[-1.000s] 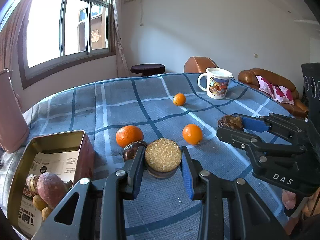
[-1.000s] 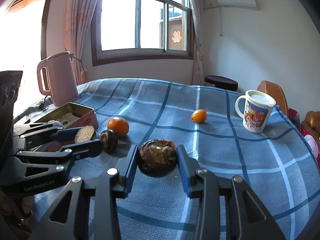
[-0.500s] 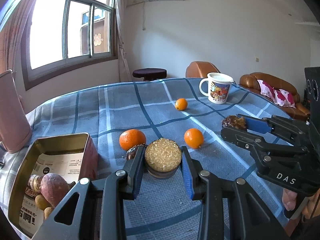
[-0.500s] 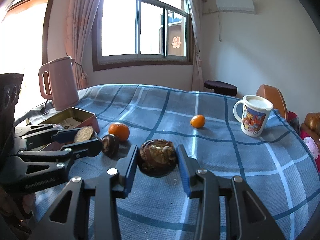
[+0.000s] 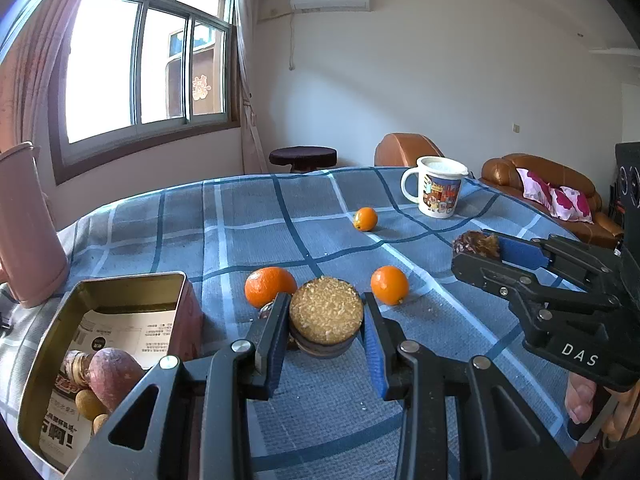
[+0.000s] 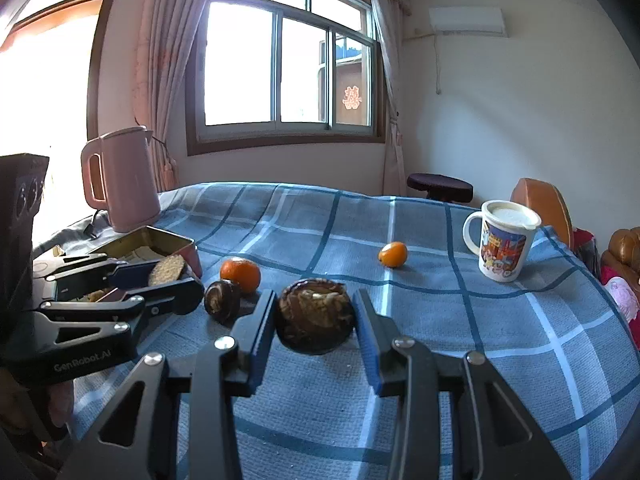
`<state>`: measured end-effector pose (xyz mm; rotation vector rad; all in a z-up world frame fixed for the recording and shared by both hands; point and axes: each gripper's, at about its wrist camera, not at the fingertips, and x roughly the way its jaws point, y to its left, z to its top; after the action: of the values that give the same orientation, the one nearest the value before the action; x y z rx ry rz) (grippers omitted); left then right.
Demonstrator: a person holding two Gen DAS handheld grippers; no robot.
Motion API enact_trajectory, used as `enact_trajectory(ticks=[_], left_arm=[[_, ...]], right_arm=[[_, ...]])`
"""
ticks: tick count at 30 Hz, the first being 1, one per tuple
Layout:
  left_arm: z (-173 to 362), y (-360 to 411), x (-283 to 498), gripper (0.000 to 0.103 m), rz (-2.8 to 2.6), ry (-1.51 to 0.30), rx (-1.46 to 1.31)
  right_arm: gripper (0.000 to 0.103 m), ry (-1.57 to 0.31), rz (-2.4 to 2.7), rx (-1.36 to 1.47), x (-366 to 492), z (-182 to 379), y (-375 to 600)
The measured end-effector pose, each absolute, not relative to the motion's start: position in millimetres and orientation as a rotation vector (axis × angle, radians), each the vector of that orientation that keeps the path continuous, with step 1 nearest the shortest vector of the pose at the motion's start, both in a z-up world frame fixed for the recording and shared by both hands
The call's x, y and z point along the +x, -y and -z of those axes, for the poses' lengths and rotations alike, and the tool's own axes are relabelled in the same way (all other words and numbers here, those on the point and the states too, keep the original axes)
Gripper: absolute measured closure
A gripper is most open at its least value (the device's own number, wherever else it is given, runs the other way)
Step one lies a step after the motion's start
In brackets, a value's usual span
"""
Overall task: Organize fruits
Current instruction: 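Lift the biscuit with left tool while right lifts the brown shelled fruit, then carry the biscuit over the tin with left tool while right carries the brown fruit there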
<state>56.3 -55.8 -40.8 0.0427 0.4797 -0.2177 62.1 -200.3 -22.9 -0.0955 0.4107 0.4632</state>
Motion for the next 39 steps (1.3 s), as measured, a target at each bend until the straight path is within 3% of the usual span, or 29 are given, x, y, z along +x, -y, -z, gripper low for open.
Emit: enact_trajectory(ticks=[39], left_arm=[[30.9,51.3,38.5,0.067,0.205,-0.365,0.041]], right_arm=[[0.061,-0.321,-0.464,-0.074,49.0,15.1,208.6]])
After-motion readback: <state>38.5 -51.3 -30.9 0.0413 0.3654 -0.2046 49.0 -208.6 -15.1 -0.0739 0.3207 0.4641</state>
